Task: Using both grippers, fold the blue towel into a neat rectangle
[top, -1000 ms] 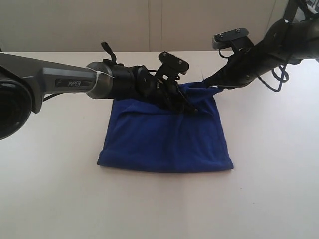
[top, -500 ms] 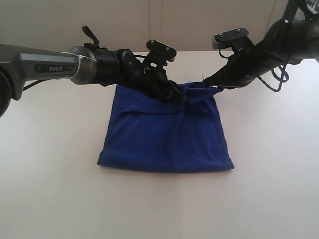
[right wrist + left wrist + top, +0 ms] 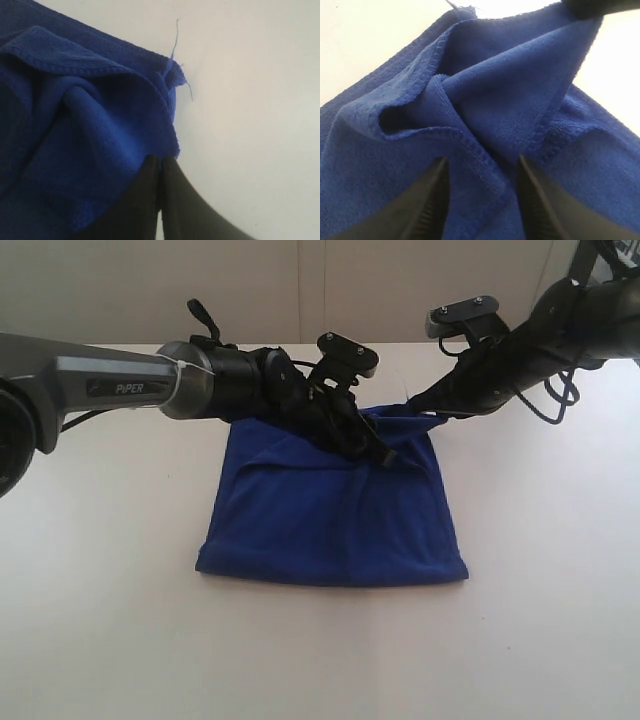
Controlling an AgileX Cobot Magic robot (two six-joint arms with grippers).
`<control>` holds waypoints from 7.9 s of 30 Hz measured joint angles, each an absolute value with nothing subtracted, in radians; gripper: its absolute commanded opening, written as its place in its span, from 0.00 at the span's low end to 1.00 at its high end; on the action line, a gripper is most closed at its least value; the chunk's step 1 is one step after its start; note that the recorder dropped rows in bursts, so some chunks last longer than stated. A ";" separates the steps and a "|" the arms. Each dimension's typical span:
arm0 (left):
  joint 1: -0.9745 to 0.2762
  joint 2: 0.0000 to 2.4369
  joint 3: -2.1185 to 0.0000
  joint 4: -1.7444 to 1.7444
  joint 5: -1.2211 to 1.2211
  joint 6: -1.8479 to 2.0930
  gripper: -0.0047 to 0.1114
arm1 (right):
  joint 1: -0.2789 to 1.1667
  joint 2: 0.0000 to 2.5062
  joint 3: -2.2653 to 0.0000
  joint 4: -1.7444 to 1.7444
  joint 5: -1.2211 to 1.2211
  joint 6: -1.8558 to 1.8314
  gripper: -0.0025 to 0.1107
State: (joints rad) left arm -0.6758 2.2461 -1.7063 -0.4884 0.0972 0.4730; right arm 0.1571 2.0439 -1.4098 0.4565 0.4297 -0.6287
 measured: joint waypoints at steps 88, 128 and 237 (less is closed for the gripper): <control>-0.410 1.834 -1.537 -0.421 0.516 0.535 0.04 | 0.157 1.931 -1.358 0.458 0.529 -0.627 0.02; -0.546 0.912 -0.998 -0.482 0.727 0.400 0.04 | 0.308 0.867 -0.853 0.461 0.602 -0.467 0.02; -0.494 1.420 -1.029 -0.482 -0.032 0.544 0.04 | 0.309 1.400 -0.879 0.383 -0.133 -0.461 0.02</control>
State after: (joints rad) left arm -0.4942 1.4198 -1.0291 -0.4821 -0.0323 0.5436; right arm 0.3086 1.3998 -0.8790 0.3832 -0.1331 -0.4610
